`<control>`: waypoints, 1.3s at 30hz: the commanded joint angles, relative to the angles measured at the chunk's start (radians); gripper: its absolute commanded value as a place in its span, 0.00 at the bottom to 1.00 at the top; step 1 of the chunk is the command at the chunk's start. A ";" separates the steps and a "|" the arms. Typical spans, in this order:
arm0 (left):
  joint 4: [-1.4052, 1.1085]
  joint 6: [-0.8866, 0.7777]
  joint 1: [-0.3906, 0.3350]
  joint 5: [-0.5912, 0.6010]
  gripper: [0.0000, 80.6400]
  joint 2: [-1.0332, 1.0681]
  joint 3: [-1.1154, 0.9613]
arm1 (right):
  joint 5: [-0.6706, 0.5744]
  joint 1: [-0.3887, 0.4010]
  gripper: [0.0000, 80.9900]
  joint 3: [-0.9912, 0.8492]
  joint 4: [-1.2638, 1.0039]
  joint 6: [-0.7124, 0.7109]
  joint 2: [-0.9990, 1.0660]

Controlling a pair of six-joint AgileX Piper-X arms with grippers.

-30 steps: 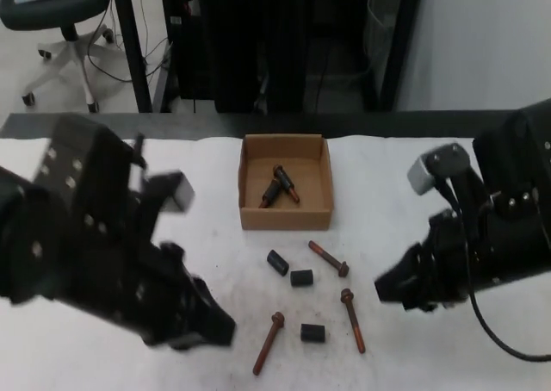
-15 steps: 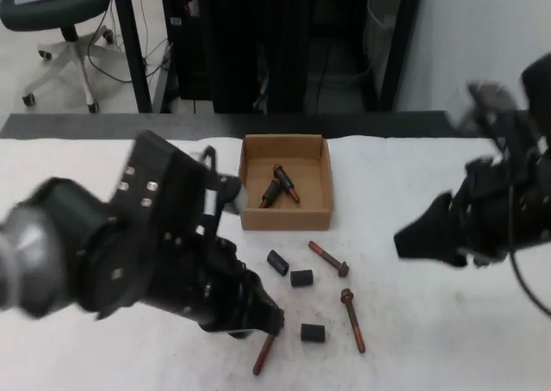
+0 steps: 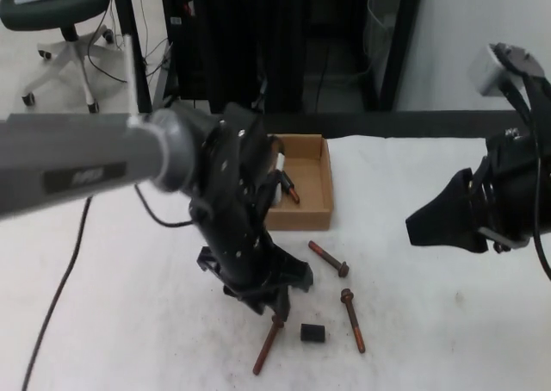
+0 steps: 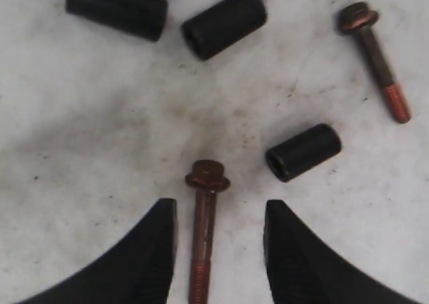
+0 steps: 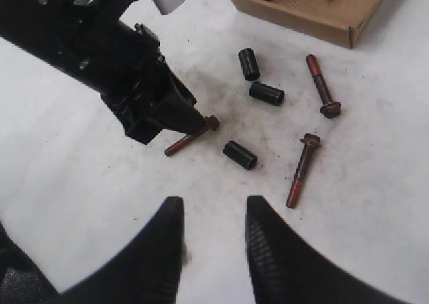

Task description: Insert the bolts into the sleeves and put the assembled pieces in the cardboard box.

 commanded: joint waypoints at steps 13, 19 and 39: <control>0.136 0.058 -0.091 -0.163 0.43 0.018 -0.058 | -0.041 0.000 0.38 -0.011 0.018 0.000 -0.009; 0.038 0.072 -0.148 -0.195 0.42 0.017 -0.058 | -0.046 0.000 0.38 -0.011 0.014 0.000 -0.009; 0.040 0.108 -0.149 -0.270 0.42 0.081 -0.058 | -0.046 0.000 0.38 -0.011 0.014 -0.002 -0.009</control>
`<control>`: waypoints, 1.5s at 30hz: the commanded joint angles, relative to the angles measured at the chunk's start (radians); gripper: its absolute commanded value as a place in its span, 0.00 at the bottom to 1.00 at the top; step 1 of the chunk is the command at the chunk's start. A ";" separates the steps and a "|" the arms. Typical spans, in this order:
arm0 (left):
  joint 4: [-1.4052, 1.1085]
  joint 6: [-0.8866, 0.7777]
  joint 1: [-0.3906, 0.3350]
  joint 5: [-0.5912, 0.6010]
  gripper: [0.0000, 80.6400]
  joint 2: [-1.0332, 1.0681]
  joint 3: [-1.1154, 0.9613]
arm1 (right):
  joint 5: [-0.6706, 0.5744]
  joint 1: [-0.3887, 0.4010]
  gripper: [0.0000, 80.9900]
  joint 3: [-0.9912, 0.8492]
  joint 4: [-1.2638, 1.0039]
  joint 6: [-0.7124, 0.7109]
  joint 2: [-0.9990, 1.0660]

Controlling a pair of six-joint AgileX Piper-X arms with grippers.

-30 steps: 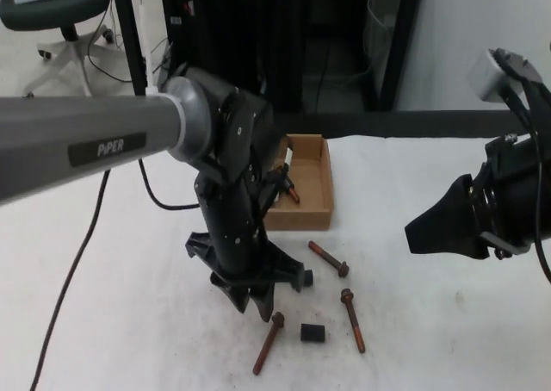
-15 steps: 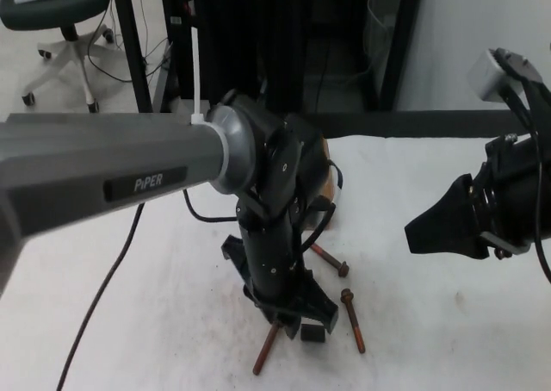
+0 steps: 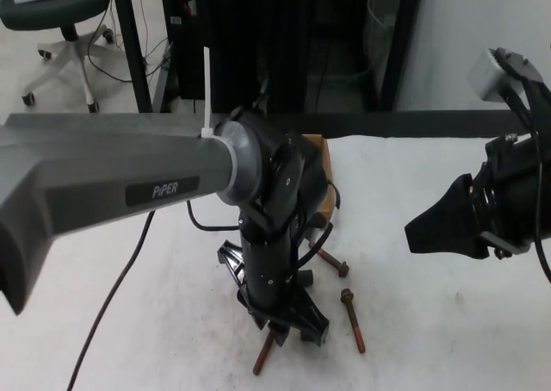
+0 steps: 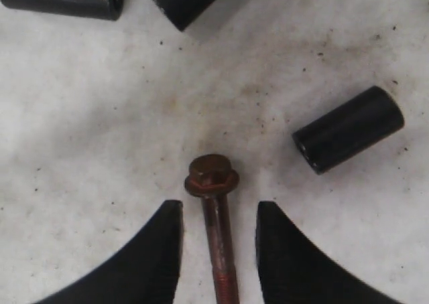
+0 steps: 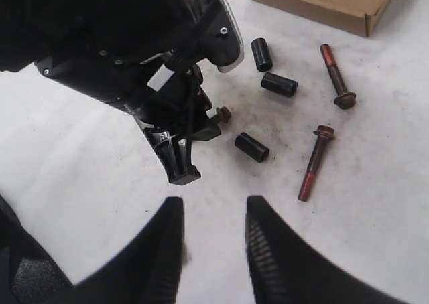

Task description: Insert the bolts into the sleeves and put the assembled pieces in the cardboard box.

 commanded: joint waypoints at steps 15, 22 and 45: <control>-0.011 -0.013 -0.004 -0.017 0.39 0.044 -0.006 | -0.016 -0.002 0.38 -0.011 -0.007 -0.008 -0.009; -0.054 -0.006 -0.004 -0.011 0.11 0.044 -0.006 | -0.016 -0.002 0.38 -0.011 -0.007 -0.008 -0.009; -0.081 0.275 0.056 -0.157 0.00 -0.280 -0.006 | -0.189 -0.002 0.23 -0.011 -0.007 -0.206 -0.009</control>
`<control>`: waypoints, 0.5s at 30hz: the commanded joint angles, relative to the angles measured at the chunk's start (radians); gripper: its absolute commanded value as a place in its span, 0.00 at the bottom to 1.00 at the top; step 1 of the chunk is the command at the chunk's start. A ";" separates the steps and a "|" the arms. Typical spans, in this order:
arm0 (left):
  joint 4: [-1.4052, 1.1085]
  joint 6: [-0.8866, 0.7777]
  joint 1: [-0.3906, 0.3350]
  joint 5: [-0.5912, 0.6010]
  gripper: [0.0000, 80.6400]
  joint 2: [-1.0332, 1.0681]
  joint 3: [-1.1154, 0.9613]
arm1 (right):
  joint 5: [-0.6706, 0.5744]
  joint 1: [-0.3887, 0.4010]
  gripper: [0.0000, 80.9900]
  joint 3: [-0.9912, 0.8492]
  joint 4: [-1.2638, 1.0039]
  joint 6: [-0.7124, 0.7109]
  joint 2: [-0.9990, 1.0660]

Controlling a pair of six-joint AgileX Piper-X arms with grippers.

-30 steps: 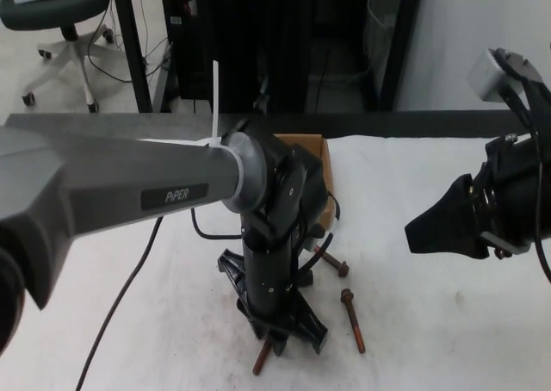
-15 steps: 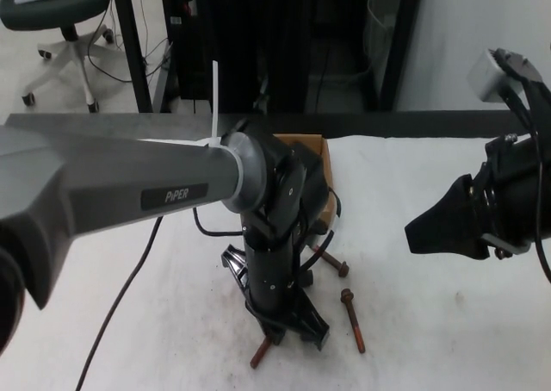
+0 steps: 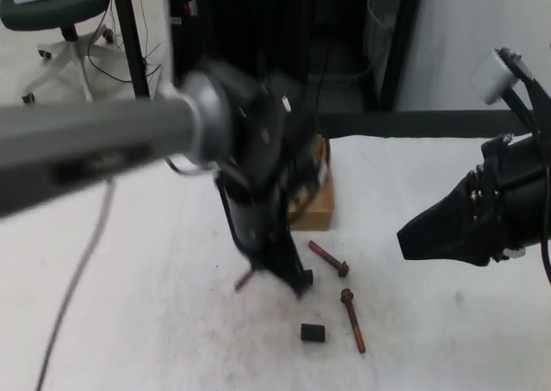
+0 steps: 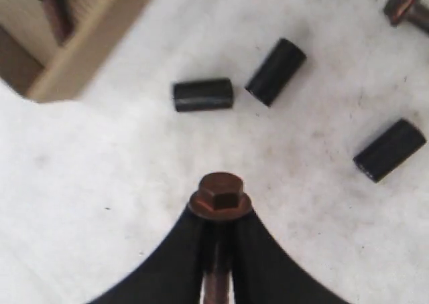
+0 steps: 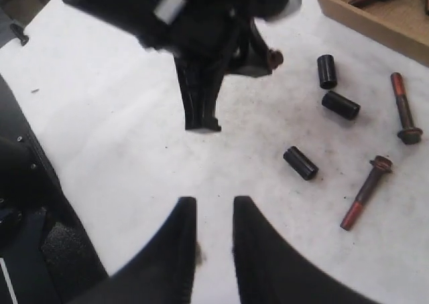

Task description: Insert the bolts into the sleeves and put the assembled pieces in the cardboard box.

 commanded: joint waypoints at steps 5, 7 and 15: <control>-0.060 -0.028 0.037 -0.007 0.00 -0.300 0.030 | -0.017 -0.002 0.23 -0.011 -0.038 -0.091 -0.005; -0.083 -0.051 0.044 -0.007 0.00 -0.385 0.077 | 0.014 0.002 0.25 -0.011 -0.054 -0.122 0.011; -0.290 -0.189 0.077 0.015 0.00 -0.834 0.374 | 0.214 0.126 0.44 -0.011 -0.059 -0.269 0.212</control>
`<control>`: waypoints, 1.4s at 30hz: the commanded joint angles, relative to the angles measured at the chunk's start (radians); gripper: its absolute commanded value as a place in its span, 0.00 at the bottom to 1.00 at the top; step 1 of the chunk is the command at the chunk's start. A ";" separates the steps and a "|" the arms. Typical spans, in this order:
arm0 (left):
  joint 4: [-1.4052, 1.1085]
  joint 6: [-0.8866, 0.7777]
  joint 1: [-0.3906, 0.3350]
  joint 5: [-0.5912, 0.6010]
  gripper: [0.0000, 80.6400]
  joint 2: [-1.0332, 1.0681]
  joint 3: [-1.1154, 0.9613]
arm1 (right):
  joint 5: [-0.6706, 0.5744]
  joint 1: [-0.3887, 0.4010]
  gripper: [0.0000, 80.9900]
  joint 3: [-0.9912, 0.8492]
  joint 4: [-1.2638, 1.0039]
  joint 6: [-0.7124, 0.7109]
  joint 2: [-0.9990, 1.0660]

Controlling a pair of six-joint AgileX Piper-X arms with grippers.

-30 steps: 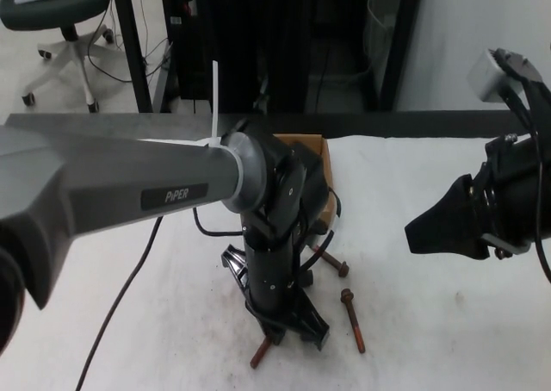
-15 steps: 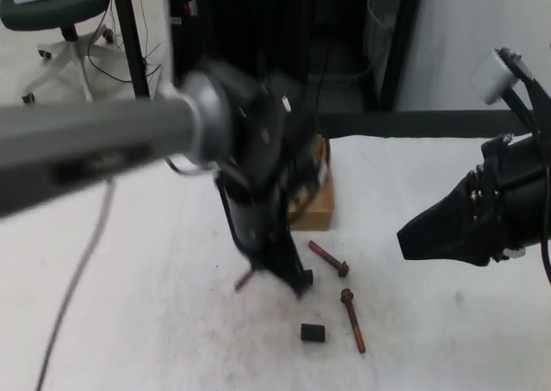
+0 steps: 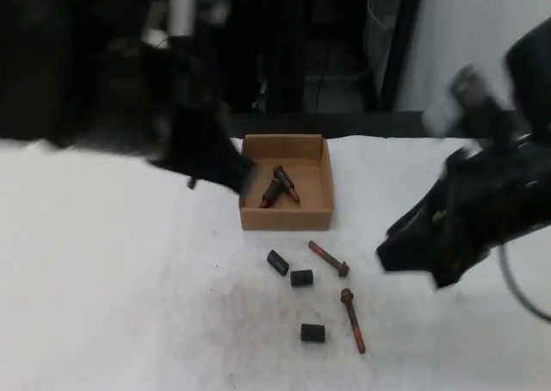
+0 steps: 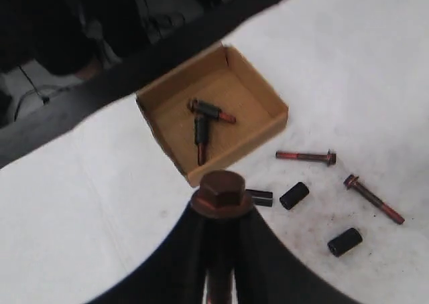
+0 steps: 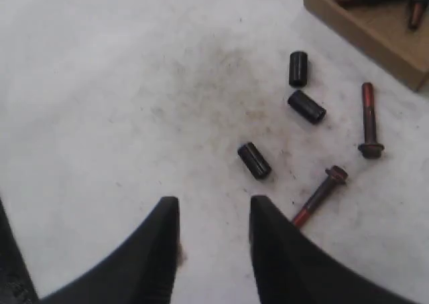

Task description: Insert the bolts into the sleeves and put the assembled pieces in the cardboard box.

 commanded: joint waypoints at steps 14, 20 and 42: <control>-0.297 -0.196 0.034 0.165 0.00 -0.747 0.633 | 0.364 0.318 0.44 -0.113 -0.002 -0.297 0.409; -0.292 -0.200 0.034 0.214 0.00 -0.777 0.674 | 0.372 0.323 0.44 -0.162 -0.002 -0.348 0.429; -0.294 -0.192 0.034 0.214 0.00 -0.777 0.674 | 0.429 0.323 0.44 -0.164 -0.074 -0.535 0.567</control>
